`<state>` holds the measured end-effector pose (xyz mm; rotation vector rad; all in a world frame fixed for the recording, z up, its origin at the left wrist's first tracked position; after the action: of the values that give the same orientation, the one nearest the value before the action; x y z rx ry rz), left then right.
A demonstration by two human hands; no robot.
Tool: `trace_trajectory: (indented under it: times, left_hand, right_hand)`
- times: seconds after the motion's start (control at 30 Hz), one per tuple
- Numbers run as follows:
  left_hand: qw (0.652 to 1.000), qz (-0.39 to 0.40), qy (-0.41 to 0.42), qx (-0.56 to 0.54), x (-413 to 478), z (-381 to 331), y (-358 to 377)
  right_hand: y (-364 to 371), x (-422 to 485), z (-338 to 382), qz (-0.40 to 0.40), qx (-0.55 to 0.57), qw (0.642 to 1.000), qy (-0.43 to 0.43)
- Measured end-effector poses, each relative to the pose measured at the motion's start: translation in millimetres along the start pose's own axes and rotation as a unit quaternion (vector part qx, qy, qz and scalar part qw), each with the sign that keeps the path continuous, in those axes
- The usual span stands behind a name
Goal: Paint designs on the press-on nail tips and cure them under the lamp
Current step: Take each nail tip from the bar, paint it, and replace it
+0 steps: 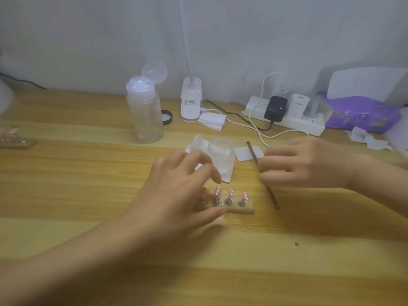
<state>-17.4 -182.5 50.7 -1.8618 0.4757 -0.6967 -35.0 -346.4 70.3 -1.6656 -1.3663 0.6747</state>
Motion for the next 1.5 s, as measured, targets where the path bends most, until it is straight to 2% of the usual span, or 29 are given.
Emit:
trace_trajectory:
  times: [0.2, 0.37, 0.43, 0.53, 0.67, 0.83, 1.07, 1.17, 1.27, 1.4, 1.43, 1.5]
  left_hand:
    - [0.998, 0.019, -0.002, 0.057, 14, -19, 9]
    - [0.998, 0.024, -0.019, 0.055, 16, -17, 9]
    - [0.999, 0.012, -0.020, 0.048, 16, -18, 7]
    - [1.000, -0.007, -0.016, 0.026, 16, -19, 4]
    - [0.998, -0.045, 0.020, 0.028, 13, -27, -2]
    - [0.986, -0.122, 0.078, 0.077, 9, -37, -8]
    - [0.988, -0.104, 0.094, 0.072, 13, -38, -6]
    - [0.978, -0.140, 0.130, 0.082, 4, -45, -16]
    - [0.974, -0.174, 0.142, 0.020, -1, -41, -39]
    - [0.962, -0.165, 0.112, -0.188, 18, -9, -68]
    - [0.951, -0.164, 0.094, -0.245, 26, 3, -72]
    - [0.923, -0.149, 0.027, -0.353, 44, 31, -65]
  right_hand:
    - [-27, -29, -13, -0.138, 0.003, 0.978, 0.155]
    - [-36, -47, -13, -0.219, 0.036, 0.947, 0.234]
    - [-39, -52, -16, -0.260, 0.097, 0.922, 0.272]
    - [-39, -57, -23, -0.324, 0.206, 0.859, 0.337]
    - [-35, -59, -34, -0.372, 0.247, 0.793, 0.414]
    - [-31, -50, -43, -0.394, 0.289, 0.761, 0.426]
    - [-26, -43, -55, -0.428, 0.334, 0.719, 0.434]
    - [-26, -42, -60, -0.452, 0.365, 0.687, 0.437]
    - [-22, -44, -65, -0.475, 0.412, 0.636, 0.447]
    - [-3, -38, -68, -0.477, 0.520, 0.528, 0.472]
    - [0, -35, -68, -0.469, 0.531, 0.518, 0.479]
    - [5, -27, -68, -0.442, 0.527, 0.530, 0.495]
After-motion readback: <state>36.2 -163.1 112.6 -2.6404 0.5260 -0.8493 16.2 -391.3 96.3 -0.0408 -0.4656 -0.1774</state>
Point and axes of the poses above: each hand's wrist, its own x-axis towards the middle knuckle, its own y-axis out of the palm, z = x × y, the point moved 8 cm from there along x, towards the middle knuckle, and after that the axes turned 3 degrees about -y, right-handed, at the moved point
